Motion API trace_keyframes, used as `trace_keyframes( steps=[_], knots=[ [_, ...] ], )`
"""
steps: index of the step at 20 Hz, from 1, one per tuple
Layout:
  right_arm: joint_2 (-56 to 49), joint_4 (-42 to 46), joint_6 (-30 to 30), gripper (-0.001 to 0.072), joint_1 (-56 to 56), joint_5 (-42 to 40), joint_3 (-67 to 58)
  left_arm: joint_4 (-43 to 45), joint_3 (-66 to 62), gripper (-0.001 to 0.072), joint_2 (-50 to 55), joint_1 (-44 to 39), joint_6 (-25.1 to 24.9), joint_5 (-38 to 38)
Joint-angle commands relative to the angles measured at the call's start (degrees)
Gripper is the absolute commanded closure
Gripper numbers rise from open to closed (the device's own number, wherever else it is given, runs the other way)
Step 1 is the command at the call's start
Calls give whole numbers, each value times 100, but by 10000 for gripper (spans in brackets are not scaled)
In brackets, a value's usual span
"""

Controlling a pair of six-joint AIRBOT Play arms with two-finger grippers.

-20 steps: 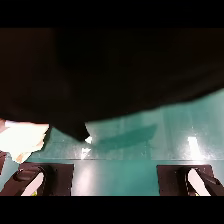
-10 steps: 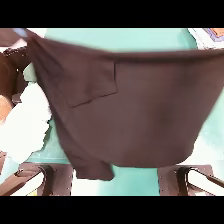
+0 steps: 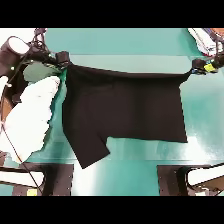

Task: Fold the shirts.

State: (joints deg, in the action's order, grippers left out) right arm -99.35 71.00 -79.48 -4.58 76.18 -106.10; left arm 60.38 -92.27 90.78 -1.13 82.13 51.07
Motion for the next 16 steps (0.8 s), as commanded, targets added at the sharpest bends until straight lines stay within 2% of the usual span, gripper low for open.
trace_keyframes(
  steps=[1, 3, 5, 7, 14, 16],
  knots=[
    [-518, -55, 4, 698, 52, -92, -684, 9, -466, 678, 468, 0, -101, -492],
    [-422, -44, 72, 698, 24, 111, -699, 44, -549, 678, 435, 79, -444, 131],
    [-269, -33, 164, 698, 9, 271, -424, 199, -520, 679, 439, 212, -503, 999],
    [-59, -35, 227, 698, 35, 210, 153, 402, -321, 679, 439, 332, -503, 1550],
    [656, -55, 260, 697, 68, -505, 2210, 527, 870, 678, 439, 361, -518, 1639],
    [765, -90, 260, 697, 122, -586, 2575, 529, 925, 677, 439, 361, -391, 1648]
  ],
)
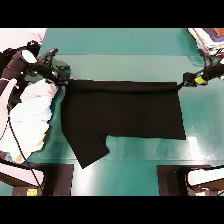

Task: Fold the shirts.

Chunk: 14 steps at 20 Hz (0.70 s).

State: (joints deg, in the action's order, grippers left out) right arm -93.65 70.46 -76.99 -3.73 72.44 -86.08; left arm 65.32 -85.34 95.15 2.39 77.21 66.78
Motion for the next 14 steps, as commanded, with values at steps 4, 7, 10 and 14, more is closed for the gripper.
trace_keyframes(
  steps=[4, 7, 10, 14],
  knots=[
    [201, -46, 9, 366, 33, -114, 761, 48, 225, 220, -20, 28, 396, 345],
    [494, -35, 114, 365, -153, 348, 767, 634, 376, 218, -452, 26, 476, 835],
    [1121, -28, 118, 366, -431, 590, 1123, 1080, 1316, 218, -1473, 26, 728, 929],
    [2009, -37, 118, 366, -654, 433, 2122, 638, 3418, 217, -3121, 9, 964, 1023]
  ],
)
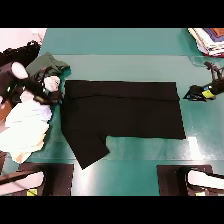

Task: Fold the shirts.

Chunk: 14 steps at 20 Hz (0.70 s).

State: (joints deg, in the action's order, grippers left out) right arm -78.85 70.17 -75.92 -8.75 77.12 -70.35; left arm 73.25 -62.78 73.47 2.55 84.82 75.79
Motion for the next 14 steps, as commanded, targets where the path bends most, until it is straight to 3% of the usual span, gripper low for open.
trace_keyframes(
  steps=[1, 6, 14],
  knots=[
    [693, -9, 11, 366, -164, -118, 769, -363, 1718, 218, -1340, -7, 203, 120],
    [1051, -20, 9, 366, -205, -203, 1351, -951, 3515, 217, -2417, -7, 369, -9],
    [1073, -20, 7, 366, -205, -48, 1355, -1827, 4321, 218, -2455, -7, 66, -992]
  ],
)
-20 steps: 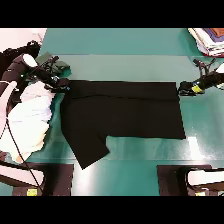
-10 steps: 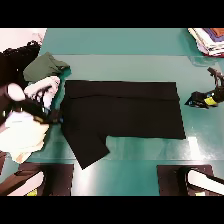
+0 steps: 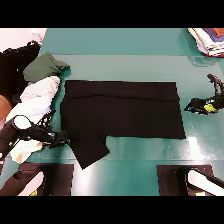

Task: Fold the shirts.

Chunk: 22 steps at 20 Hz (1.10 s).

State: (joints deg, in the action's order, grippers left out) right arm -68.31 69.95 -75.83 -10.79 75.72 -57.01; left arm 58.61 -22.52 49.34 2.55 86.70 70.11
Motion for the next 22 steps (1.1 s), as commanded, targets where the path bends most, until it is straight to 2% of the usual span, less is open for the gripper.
trace_keyframes(
  steps=[1, 3, 4, 5, 6, 9, 13, 15, 18, 22],
  knots=[
    [20, 2, -2, 366, -2, 96, 22, -463, 354, 218, -39, -7, -127, -551],
    [20, -2, -2, 365, -2, 96, 22, -623, 389, 220, -42, -7, -164, -782],
    [20, -20, -2, 366, -2, 103, 24, -715, 389, 341, -42, -7, -166, -896],
    [20, -96, 4, 366, -2, 129, 24, -787, 389, 548, -42, -7, -199, -992],
    [20, -131, 4, 366, -9, 175, 24, -890, 382, 667, -42, -7, -310, -1058],
    [72, 55, 48, 366, -122, 540, 175, -997, 157, 679, -42, -7, -476, -758],
    [772, 83, 46, 364, -964, 610, 1268, -979, -323, 679, -42, -7, -686, -455],
    [1143, 55, 44, 241, -1578, 697, 1843, -979, -422, 679, -42, -7, -726, -501],
    [1333, -136, 44, 265, -2221, 570, 2575, -981, -420, 679, -42, -7, -723, -645],
    [872, -798, 87, 266, -2173, 50, 2957, -979, -420, 679, -42, -7, -723, -664]
  ],
)
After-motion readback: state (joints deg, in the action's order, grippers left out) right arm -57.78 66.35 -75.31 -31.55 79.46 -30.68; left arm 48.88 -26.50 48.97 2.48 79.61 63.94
